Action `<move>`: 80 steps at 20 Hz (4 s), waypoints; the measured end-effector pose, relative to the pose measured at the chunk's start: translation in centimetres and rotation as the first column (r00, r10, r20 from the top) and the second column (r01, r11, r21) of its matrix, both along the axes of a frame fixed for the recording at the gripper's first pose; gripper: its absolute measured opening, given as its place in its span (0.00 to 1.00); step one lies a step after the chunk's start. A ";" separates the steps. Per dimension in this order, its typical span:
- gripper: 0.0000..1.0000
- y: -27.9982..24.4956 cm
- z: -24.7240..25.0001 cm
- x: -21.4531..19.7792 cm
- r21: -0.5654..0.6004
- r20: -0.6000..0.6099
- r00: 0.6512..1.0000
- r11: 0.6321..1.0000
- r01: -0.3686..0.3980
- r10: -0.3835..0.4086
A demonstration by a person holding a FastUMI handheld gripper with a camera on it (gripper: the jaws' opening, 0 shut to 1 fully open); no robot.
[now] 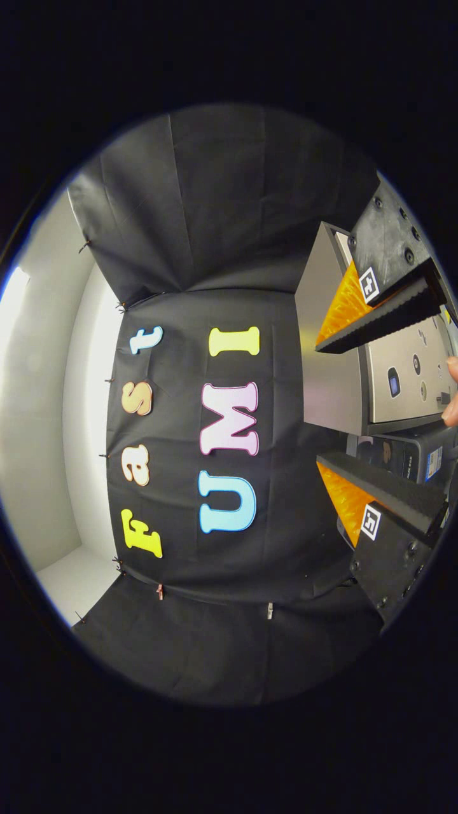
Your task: Put the clothes into the washing machine and then close the washing machine lid.
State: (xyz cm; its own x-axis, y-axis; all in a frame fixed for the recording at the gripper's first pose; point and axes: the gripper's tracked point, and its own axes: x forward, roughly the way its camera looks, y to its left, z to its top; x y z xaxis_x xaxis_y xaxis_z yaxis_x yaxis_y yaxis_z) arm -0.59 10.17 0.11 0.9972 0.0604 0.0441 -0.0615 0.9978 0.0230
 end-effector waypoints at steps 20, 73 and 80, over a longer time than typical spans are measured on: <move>0.99 0.7 -0.3 0.1 -0.019 0.002 1.000 1.000 -0.008 0.008; 0.99 1.7 -0.1 -0.2 -0.023 0.021 0.999 0.999 -0.032 0.032; 0.99 1.8 -0.3 -0.2 -0.023 0.018 0.999 0.999 -0.031 0.031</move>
